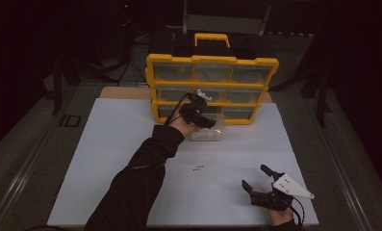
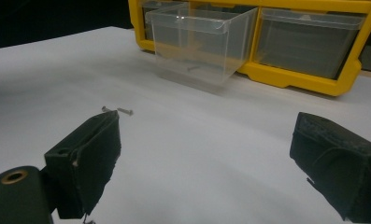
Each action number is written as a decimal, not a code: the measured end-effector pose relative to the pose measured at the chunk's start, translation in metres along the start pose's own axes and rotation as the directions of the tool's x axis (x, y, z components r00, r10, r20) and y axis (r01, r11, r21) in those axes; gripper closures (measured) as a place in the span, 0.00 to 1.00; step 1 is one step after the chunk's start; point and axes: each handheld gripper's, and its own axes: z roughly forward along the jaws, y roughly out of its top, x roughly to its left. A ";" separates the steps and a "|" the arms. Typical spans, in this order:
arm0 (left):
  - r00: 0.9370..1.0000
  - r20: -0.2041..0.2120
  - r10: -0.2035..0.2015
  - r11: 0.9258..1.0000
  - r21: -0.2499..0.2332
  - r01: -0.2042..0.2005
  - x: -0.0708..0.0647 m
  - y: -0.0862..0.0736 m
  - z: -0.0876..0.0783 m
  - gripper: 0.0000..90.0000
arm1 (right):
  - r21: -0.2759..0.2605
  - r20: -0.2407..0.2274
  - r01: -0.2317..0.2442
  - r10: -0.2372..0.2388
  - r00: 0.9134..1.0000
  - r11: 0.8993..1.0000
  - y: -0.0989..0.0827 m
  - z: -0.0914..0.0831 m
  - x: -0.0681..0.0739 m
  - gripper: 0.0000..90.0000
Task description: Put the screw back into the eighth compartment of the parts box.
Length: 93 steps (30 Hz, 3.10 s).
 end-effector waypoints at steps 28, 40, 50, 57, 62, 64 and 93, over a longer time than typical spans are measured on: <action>0.986 0.137 0.094 0.990 -0.117 -0.078 -0.025 -0.041 -0.052 0.07 | 0.002 -0.002 0.005 -0.005 1.000 1.000 0.001 0.001 0.002 0.10; 0.977 0.145 0.156 0.978 -0.159 -0.133 -0.036 -0.068 -0.051 0.11 | 0.007 -0.002 0.006 -0.006 1.000 1.000 0.000 0.001 0.002 0.10; 0.958 0.207 0.198 0.977 -0.127 -0.174 -0.041 -0.096 -0.030 0.15 | 0.008 -0.004 0.007 -0.007 1.000 1.000 0.000 0.001 0.002 0.10; 0.946 0.248 0.207 0.977 -0.108 -0.185 -0.038 -0.109 -0.017 0.33 | 0.008 -0.007 0.008 -0.008 1.000 1.000 0.000 0.001 0.003 0.10; 0.943 0.258 0.212 0.977 -0.076 -0.198 -0.038 -0.116 -0.007 0.51 | 0.008 -0.004 0.005 -0.005 1.000 1.000 0.000 0.001 0.002 0.10; 0.942 0.264 0.206 0.978 -0.057 -0.198 -0.037 -0.119 -0.002 0.58 | 0.007 -0.004 0.006 -0.006 1.000 1.000 0.000 0.001 0.002 0.10; 0.938 0.274 0.210 0.967 0.080 -0.240 -0.032 -0.123 0.038 0.89 | 0.011 -0.004 0.007 -0.007 1.000 1.000 0.000 0.000 0.002 0.10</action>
